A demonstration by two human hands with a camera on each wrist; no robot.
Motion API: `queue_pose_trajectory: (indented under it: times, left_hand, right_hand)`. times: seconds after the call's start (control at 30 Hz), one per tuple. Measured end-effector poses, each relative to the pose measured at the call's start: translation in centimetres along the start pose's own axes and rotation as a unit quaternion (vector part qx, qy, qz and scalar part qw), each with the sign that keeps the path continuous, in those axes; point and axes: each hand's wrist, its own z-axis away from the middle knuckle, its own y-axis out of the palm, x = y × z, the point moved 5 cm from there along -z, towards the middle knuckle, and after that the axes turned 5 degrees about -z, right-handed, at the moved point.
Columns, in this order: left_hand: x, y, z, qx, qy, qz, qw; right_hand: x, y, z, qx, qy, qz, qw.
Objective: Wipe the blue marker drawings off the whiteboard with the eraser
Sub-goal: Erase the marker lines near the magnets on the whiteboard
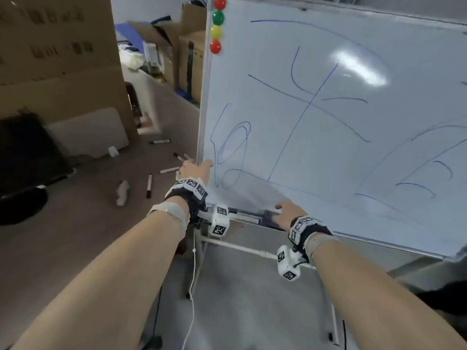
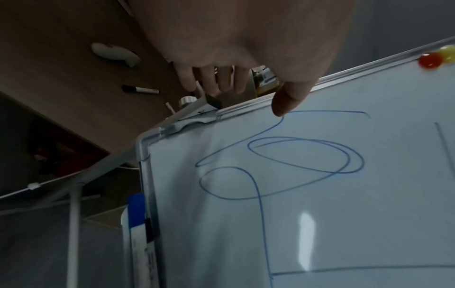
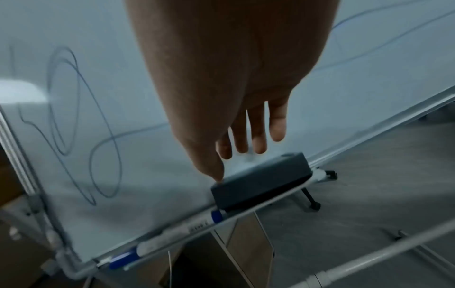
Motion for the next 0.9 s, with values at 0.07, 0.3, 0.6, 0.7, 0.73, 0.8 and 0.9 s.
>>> queue_pose_trajectory:
  times: [0.07, 0.3, 0.6, 0.7, 0.73, 0.8, 0.9]
  left_hand:
    - [0.5, 0.4, -0.7, -0.001, -0.013, 0.018, 1.000]
    - [0.3, 1.8, -2.0, -0.053, -0.043, 0.001, 0.998]
    - [-3.0, 2.4, 0.1, -0.094, -0.050, 0.007, 0.994]
    - [-5.4, 1.2, -0.2, -0.108, -0.040, 0.047, 0.992]
    - [-6.3, 0.7, -0.3, -0.116, -0.034, 0.059, 0.991]
    - [-8.1, -0.5, -0.4, -0.128, -0.019, 0.064, 0.990]
    - [-11.2, -2.9, -0.4, -0.138, 0.012, 0.052, 0.989]
  right_hand:
    - [-0.2, 1.1, -1.2, -0.004, -0.007, 0.082, 0.997]
    - [0.0, 1.4, -2.6, 0.005, -0.094, 0.258, 0.962]
    - [1.9, -3.3, -0.6, 0.058, -0.183, 0.084, 0.978]
    - [4.7, -7.0, -0.2, 0.020, -0.214, -0.033, 0.976]
    - [5.9, -8.5, 0.0, -0.020, -0.226, -0.056, 0.972]
    - [8.3, -11.8, 0.2, -0.122, -0.244, -0.081, 0.959]
    - [11.7, -16.5, 0.8, -0.226, -0.268, -0.123, 0.928]
